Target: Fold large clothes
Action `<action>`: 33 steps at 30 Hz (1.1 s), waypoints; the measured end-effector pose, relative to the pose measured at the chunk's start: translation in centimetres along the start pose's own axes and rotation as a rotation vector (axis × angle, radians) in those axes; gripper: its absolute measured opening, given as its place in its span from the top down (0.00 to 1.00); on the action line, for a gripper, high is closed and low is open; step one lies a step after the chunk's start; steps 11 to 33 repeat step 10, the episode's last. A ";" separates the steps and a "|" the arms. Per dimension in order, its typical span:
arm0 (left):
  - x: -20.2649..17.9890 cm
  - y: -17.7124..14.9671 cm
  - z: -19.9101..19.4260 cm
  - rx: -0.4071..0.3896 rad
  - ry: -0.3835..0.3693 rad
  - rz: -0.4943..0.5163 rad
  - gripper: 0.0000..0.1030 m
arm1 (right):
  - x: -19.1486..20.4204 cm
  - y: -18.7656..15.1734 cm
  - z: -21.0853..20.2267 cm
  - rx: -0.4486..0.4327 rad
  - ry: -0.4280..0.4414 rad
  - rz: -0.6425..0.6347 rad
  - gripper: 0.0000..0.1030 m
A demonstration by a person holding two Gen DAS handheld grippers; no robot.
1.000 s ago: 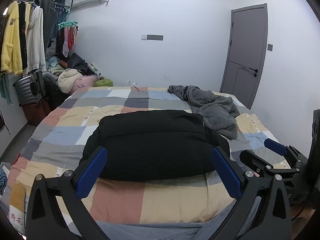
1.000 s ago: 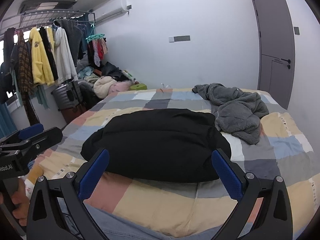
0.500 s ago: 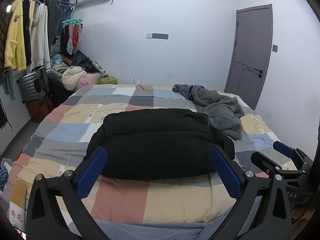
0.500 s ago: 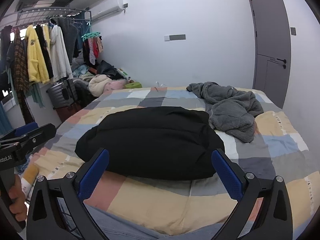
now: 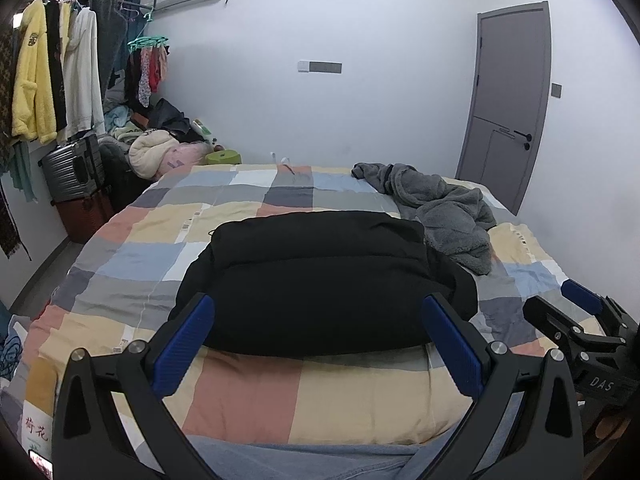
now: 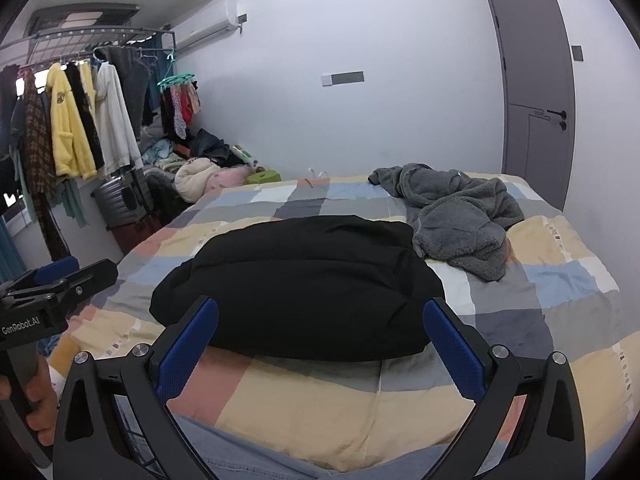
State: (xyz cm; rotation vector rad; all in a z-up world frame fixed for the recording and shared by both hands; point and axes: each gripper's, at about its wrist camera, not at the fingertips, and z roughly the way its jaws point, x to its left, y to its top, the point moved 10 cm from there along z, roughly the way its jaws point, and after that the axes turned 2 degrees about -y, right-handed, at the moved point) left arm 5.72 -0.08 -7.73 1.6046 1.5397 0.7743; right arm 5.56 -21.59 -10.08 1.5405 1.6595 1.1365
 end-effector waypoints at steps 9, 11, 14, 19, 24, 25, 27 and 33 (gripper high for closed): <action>-0.6 -0.3 0.3 0.010 -0.012 0.010 0.00 | -0.6 -0.1 0.0 0.004 -0.013 0.005 0.00; -0.6 -0.3 0.3 0.009 -0.014 0.011 0.00 | -0.6 -0.1 0.0 0.005 -0.013 0.005 0.00; -0.6 -0.3 0.3 0.009 -0.014 0.011 0.00 | -0.6 -0.1 0.0 0.005 -0.013 0.005 0.00; -0.6 -0.3 0.3 0.009 -0.014 0.011 0.00 | -0.6 -0.1 0.0 0.005 -0.013 0.005 0.00; -0.6 -0.3 0.3 0.009 -0.014 0.011 0.00 | -0.6 -0.1 0.0 0.005 -0.013 0.005 0.00; -0.6 -0.3 0.3 0.009 -0.014 0.011 0.00 | -0.6 -0.1 0.0 0.005 -0.013 0.005 0.00; -0.6 -0.3 0.3 0.009 -0.014 0.011 0.00 | -0.6 -0.1 0.0 0.005 -0.013 0.005 0.00; -0.6 -0.3 0.3 0.009 -0.014 0.011 0.00 | -0.6 -0.1 0.0 0.005 -0.013 0.005 0.00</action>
